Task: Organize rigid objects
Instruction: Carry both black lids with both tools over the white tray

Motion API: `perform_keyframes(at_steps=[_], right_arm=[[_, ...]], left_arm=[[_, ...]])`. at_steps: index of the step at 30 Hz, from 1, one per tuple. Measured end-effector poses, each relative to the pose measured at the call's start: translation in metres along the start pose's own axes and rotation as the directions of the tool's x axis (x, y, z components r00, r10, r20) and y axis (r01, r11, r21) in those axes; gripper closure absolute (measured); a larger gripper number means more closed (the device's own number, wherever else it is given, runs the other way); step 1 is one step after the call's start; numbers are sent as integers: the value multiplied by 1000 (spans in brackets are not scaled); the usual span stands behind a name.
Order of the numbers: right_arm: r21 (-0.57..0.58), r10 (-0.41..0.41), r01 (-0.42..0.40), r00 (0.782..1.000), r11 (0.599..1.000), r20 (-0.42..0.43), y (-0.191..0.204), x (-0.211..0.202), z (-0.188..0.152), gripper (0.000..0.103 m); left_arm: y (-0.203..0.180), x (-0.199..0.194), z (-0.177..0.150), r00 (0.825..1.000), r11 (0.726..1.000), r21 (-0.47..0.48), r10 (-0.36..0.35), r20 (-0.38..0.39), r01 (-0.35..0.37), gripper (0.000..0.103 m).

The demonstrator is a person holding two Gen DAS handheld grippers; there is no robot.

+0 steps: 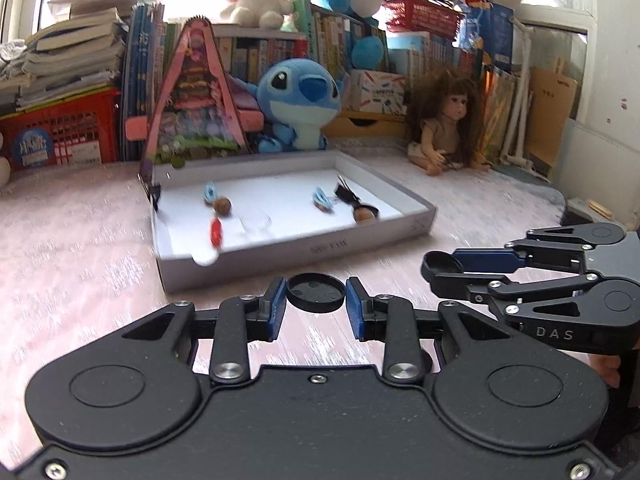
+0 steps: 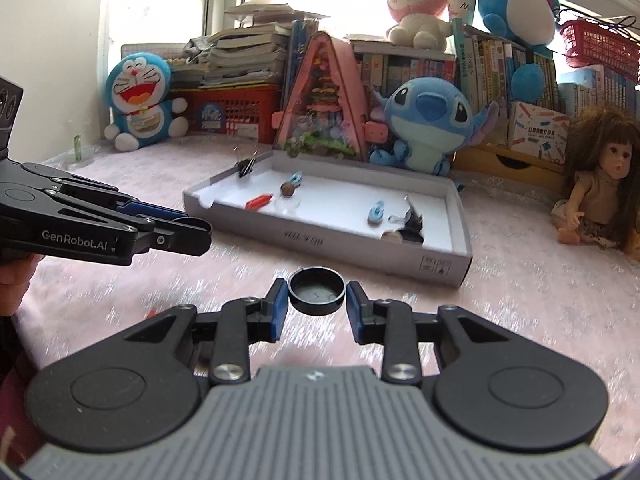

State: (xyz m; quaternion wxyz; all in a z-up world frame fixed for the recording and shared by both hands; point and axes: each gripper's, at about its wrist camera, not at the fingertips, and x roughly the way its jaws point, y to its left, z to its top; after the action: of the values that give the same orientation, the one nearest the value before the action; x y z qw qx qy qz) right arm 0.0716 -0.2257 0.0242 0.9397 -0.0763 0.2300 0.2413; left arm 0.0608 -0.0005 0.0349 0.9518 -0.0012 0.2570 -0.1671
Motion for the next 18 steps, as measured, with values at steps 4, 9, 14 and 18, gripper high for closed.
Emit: perform_keyframes(at_steps=[4,9,14,18], right_arm=[[34,-5,5,1000,999,7,-14,11,20,66],[95,-18,18,1000,995,8,-37,34,51,66],[133,-39,40,999,990,-11,-62,63,80,66],[173,-60,68,997,983,-48,-83,92,96,66]], left_arm=[[10,13,25,999,1000,-8,22,24,-22,73],[20,39,60,998,999,-30,41,56,-39,73],[28,79,92,995,996,-36,82,61,-79,73],[38,115,109,995,993,-67,98,35,-96,73]])
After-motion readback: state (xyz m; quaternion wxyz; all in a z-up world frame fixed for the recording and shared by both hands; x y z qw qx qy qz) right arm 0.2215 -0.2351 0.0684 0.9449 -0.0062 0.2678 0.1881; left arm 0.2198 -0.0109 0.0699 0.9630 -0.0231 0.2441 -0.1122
